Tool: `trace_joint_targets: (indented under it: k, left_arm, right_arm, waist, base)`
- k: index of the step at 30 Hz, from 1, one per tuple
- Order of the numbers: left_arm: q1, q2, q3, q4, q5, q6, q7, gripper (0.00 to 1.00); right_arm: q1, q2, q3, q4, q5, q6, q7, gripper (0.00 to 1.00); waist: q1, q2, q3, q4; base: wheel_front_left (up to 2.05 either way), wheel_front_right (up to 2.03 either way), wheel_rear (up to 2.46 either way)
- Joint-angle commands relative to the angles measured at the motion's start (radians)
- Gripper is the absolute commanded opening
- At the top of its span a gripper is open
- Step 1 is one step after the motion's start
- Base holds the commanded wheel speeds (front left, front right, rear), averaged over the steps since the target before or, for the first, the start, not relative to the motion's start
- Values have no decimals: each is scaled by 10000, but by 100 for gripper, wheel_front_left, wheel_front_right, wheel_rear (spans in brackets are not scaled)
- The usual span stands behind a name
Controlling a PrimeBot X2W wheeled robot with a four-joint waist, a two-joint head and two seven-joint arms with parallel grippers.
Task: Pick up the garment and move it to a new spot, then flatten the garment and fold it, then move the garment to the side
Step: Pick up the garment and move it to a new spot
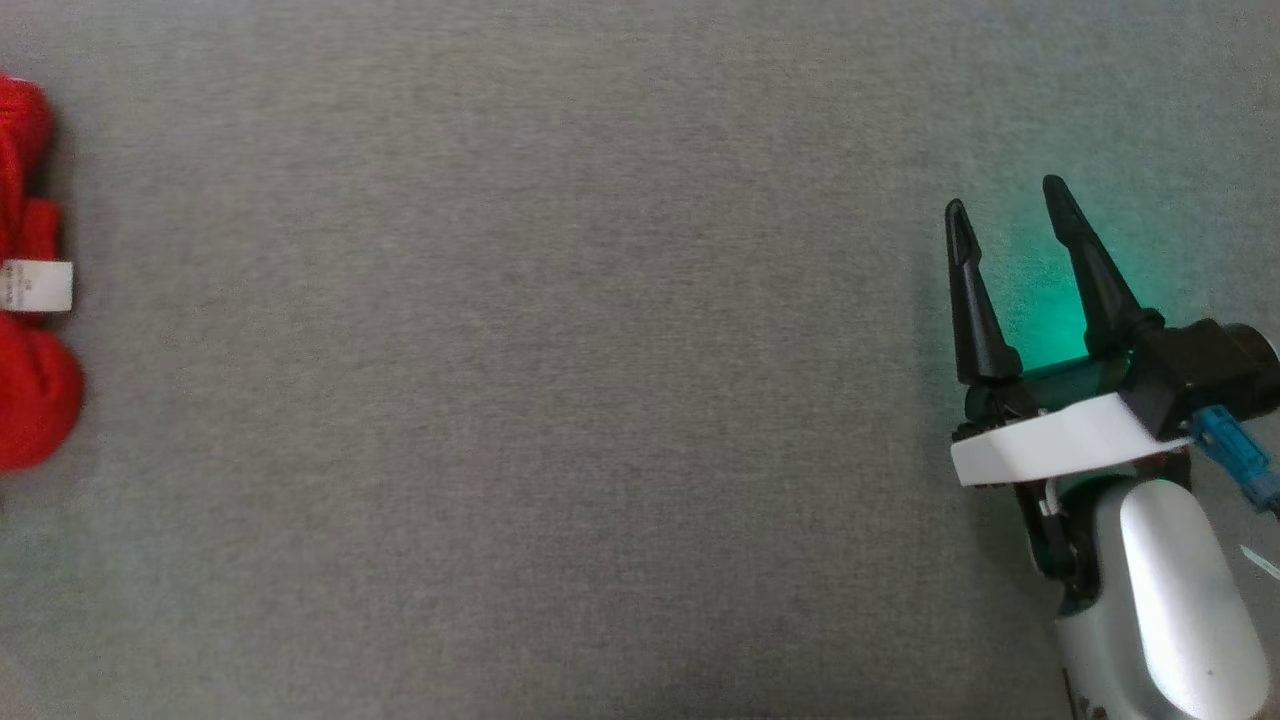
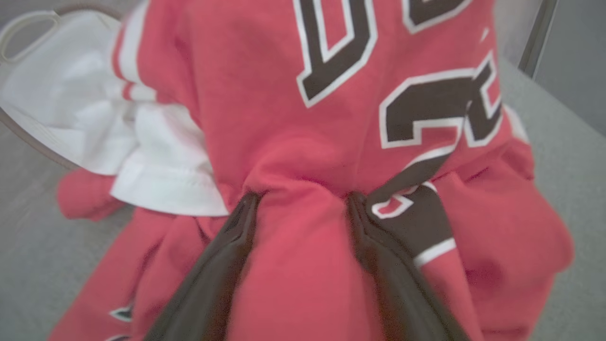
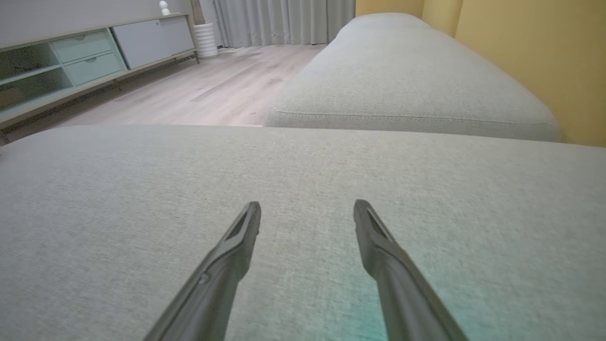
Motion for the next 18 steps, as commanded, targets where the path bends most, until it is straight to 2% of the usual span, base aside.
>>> trace_joint_targets:
  k: [1,3,8,12,18]
  left_arm:
    - [-202,662,404,-221,-111,13,207,49]
    - [-246,732,393,-295,-28,-7,48,0]
    - [-361,1172,213,-565,672,-90,-872,0]
    - [-716,1527,-119,-1074,1172,-511,-1616,0]
    - [-1669,1588,-889,-2099,1416,-1145,-1723,0]
  right_arm:
    - [-120,-30,198,-371,3,77,-91,100]
    - [-139,-30,182,-307,57,77,-153,100]
    - [-95,-29,302,24,260,77,-349,100]
    - [78,-29,406,522,584,77,-573,100]
    - [493,-29,403,1087,1070,77,-848,100]
  waist:
    - [-4,1,278,-312]
    - [-4,1,156,-264]
    - [-4,1,-573,-90]
    - [-4,1,-1736,59]
    - [-4,1,-3286,24]
  base:
    - [0,0,0]
    - [0,0,0]
    - [0,0,0]
    - [0,0,0]
    - [0,0,0]
